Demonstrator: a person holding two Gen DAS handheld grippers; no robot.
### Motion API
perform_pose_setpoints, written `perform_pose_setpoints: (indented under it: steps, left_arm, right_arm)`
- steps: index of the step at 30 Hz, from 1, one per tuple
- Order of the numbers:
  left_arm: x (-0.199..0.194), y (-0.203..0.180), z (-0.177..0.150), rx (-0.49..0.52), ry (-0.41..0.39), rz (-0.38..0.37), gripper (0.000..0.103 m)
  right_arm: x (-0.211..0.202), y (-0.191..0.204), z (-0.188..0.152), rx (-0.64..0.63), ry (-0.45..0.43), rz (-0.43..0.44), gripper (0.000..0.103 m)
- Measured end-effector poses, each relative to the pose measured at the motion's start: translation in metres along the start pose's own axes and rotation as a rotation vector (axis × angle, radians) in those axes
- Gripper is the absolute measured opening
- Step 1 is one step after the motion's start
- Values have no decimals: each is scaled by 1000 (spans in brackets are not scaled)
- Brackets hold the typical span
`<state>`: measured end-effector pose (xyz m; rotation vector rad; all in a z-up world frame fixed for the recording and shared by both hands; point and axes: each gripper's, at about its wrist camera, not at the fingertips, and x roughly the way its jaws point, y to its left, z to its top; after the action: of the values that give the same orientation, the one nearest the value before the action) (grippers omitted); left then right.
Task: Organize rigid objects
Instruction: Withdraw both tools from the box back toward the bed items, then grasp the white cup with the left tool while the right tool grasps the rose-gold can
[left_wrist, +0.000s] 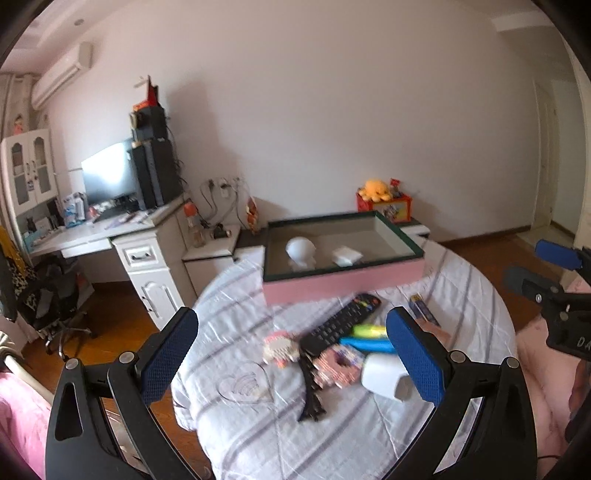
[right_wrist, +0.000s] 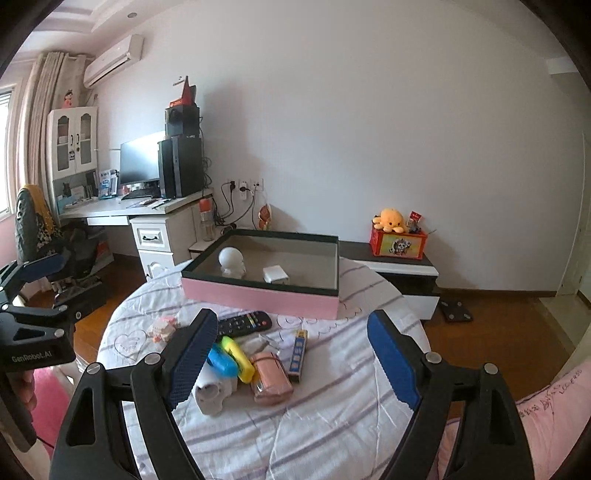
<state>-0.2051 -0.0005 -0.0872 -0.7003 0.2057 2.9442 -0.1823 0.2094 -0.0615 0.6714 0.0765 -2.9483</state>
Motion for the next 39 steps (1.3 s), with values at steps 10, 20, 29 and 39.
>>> perform_pose_setpoints:
  steps: [10, 20, 29, 39]
  left_arm:
    - [46, -47, -35, 77, 166, -105, 103]
    - [84, -74, -52, 114, 244, -132, 103]
    - [109, -88, -57, 149, 276, -191, 65]
    - [98, -72, -57, 139, 270, -277, 46]
  right_arm:
    - [31, -22, -39, 47, 131, -23, 85]
    - [56, -41, -68, 88, 223, -10, 85]
    - [72, -48, -73, 108, 260, 4, 85]
    - [85, -31, -75, 82, 298, 54, 85]
